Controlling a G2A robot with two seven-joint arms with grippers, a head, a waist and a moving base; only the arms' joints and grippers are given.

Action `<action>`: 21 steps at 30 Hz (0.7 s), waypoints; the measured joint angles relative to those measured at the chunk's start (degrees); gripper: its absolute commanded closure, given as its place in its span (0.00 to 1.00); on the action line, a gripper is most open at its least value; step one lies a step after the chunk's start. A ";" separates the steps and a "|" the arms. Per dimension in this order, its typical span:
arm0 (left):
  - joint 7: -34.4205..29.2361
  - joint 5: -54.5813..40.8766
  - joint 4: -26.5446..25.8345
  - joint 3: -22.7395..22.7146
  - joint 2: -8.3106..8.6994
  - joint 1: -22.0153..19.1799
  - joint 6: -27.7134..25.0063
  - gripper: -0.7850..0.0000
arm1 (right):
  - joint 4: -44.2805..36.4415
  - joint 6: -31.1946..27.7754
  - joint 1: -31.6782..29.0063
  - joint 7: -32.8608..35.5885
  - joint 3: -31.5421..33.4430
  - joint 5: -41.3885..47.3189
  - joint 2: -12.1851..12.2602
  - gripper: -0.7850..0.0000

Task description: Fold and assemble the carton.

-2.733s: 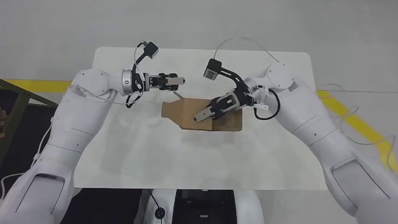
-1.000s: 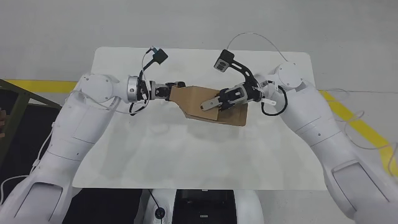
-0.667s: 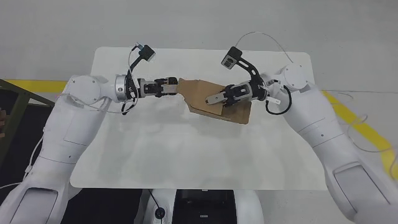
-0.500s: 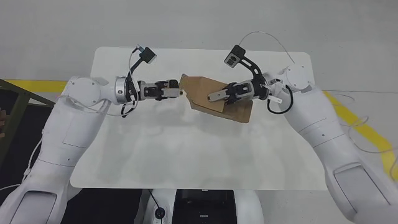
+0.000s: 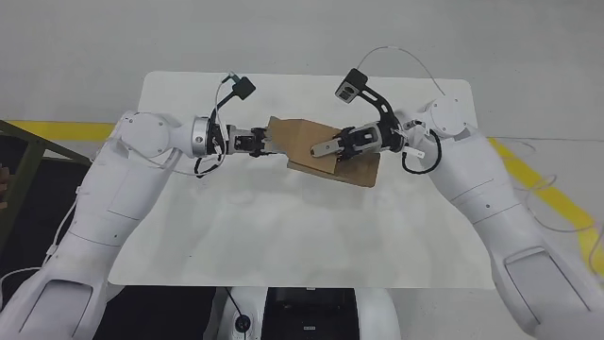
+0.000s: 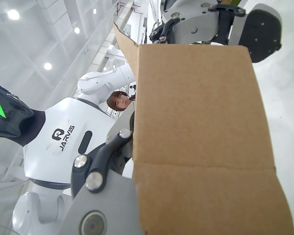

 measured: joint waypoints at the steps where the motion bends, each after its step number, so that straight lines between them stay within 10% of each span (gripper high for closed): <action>1: 0.00 -0.01 0.15 0.35 -0.08 -0.28 0.02 0.00 | -0.20 -0.04 0.00 -0.04 -0.10 -0.16 -0.06 1.00; 21: 2.38 -0.36 -2.89 -7.82 1.73 4.51 -0.87 0.00 | 4.26 -0.54 -1.01 -0.54 2.64 -4.00 0.98 1.00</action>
